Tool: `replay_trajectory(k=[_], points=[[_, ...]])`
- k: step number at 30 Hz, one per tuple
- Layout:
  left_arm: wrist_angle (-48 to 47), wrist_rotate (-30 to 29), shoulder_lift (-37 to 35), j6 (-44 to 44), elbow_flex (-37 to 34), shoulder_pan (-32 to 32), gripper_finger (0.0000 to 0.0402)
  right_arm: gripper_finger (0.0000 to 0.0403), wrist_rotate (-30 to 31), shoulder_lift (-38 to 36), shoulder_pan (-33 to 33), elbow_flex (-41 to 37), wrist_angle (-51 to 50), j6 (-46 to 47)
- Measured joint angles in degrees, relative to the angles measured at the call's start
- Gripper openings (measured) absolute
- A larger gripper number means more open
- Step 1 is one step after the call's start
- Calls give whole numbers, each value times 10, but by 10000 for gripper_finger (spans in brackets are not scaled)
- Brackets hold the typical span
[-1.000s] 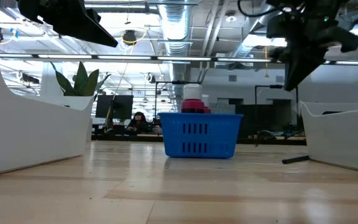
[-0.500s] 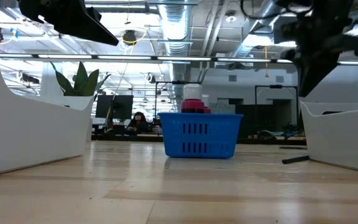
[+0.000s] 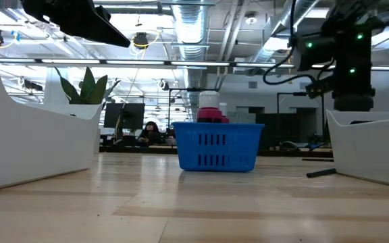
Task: Pick & Place Paint Supplies
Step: Put the liner brush into the gray bin
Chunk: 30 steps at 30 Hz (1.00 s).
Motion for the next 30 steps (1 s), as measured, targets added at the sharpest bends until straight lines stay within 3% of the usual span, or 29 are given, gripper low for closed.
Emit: replay_trajectory(k=[4, 8, 19, 30], points=[[7, 0, 0, 1, 0, 0, 76, 126, 0, 0, -53, 2, 25, 16], [12, 0, 0, 10, 0, 0, 76, 140, 1, 6, -112, 2, 49, 21], [22, 5, 0, 12, 0, 0, 76, 113, 44, 107, -261, 2, 129, -20], [23, 49, 0, 11, 0, 0, 76, 106, 84, 170, -319, 2, 143, -49]])
